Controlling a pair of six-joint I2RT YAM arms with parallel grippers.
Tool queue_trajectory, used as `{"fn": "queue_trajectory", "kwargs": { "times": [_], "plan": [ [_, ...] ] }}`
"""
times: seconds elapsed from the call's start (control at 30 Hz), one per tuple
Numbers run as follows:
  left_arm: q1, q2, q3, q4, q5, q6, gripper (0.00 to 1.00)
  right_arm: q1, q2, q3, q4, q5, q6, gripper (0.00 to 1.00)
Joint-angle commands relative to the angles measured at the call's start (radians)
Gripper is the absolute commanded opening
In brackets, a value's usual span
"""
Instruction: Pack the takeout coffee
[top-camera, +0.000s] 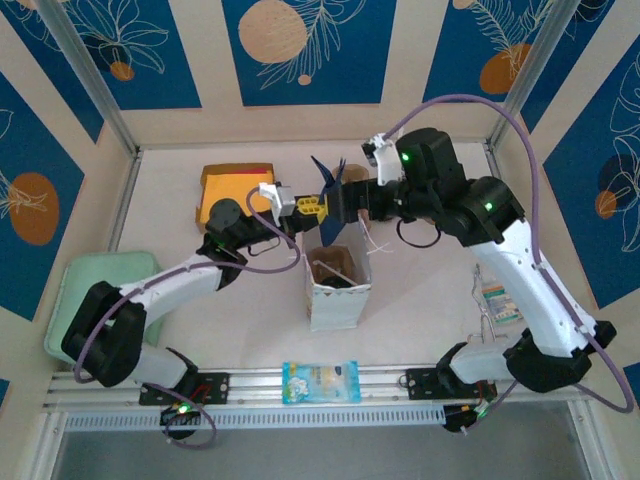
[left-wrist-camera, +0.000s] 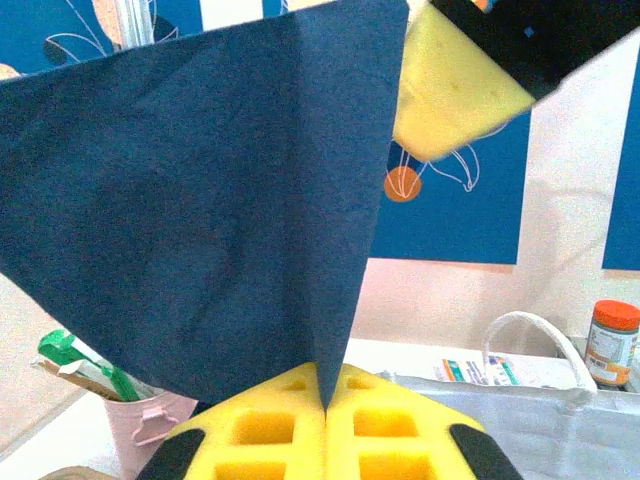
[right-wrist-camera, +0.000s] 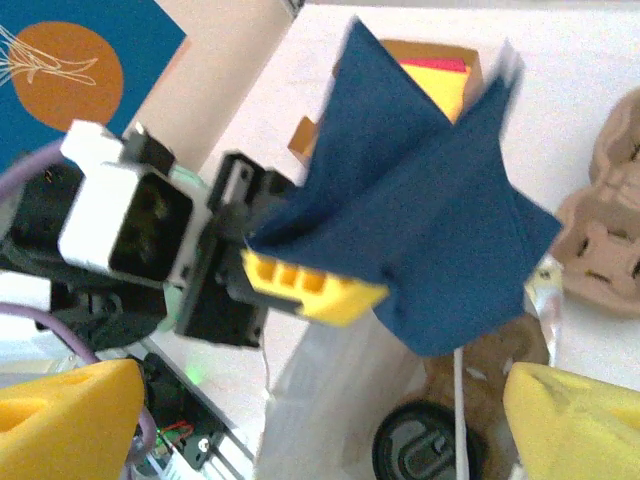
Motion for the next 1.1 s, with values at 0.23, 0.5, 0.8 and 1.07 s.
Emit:
{"fn": "queue_trajectory", "kwargs": {
  "times": [0.23, 0.5, 0.8, 1.07],
  "plan": [
    [-0.043, -0.062, -0.026, -0.049, -0.035, 0.079, 0.00, 0.069, 0.180, 0.233, -0.093, 0.140, -0.003, 0.78],
    [-0.054, -0.091, -0.042, -0.087, -0.053, 0.116, 0.00, 0.114, 0.254, 0.316, -0.173, 0.240, -0.010, 0.50],
    [-0.063, -0.119, -0.055, -0.117, -0.088, 0.144, 0.00, 0.148, 0.287, 0.354, -0.216, 0.321, -0.012, 0.26],
    [-0.071, -0.135, -0.059, -0.144, -0.106, 0.163, 0.00, 0.162, 0.293, 0.364, -0.227, 0.336, -0.018, 0.07]
  ]
}}
